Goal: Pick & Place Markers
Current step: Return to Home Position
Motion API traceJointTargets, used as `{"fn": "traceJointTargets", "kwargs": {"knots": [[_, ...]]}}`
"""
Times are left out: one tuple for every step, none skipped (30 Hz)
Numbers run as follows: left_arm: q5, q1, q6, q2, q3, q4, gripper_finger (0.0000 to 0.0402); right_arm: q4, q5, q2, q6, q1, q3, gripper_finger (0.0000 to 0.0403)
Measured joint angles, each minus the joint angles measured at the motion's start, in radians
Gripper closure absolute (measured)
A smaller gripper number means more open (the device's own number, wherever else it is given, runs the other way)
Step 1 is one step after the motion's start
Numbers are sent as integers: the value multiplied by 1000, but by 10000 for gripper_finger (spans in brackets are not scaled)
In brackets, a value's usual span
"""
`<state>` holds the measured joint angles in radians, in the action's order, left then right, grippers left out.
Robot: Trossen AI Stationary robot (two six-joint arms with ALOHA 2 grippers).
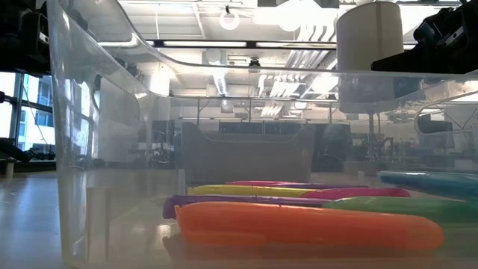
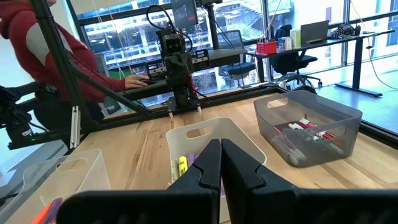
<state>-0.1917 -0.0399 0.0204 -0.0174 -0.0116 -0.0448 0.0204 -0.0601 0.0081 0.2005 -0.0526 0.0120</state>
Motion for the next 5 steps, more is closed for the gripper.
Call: {"fn": "traceJointTargets", "kwargs": {"knots": [[0, 0, 0, 0, 0, 0, 399, 0, 0, 0, 0, 0, 0, 402], [0, 0, 0, 0, 0, 0, 399, 0, 0, 0, 0, 0, 0, 402], [0, 0, 0, 0, 0, 0, 399, 0, 0, 0, 0, 0, 0, 402], [0, 0, 0, 0, 0, 0, 399, 0, 0, 0, 0, 0, 0, 402], [0, 0, 0, 0, 0, 0, 399, 0, 0, 0, 0, 0, 0, 402]]}}
